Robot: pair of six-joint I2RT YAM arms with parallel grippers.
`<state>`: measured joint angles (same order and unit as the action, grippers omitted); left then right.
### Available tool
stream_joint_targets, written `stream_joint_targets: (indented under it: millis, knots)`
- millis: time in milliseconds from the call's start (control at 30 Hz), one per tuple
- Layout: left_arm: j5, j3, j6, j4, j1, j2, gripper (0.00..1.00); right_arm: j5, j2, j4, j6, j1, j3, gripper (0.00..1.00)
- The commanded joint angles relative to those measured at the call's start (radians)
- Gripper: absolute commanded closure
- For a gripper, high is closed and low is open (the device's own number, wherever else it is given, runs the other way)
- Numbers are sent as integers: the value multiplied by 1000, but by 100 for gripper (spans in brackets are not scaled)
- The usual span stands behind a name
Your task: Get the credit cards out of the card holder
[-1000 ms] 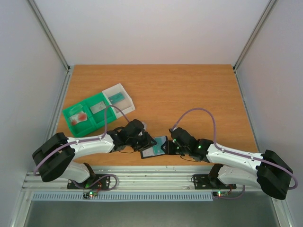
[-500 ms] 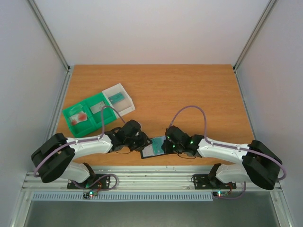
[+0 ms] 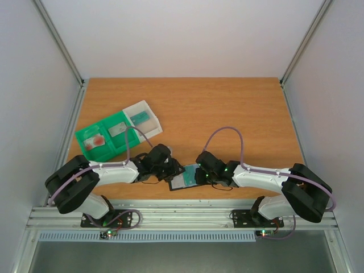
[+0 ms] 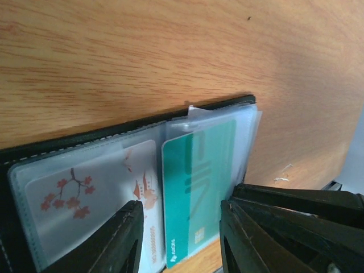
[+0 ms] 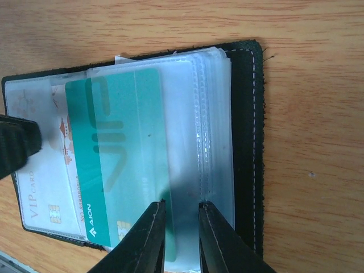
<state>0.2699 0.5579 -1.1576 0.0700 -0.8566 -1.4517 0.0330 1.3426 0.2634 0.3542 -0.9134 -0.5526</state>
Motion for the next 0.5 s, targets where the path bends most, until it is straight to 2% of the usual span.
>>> stream_joint_targets:
  millis: [0,467]
  knots:
    - [18,6,9,113,2,-58,62,-30,19,5,27,5,24,82]
    - [20,3,-7,186,1,-130,66,-30,17,1,35,5,29,86]
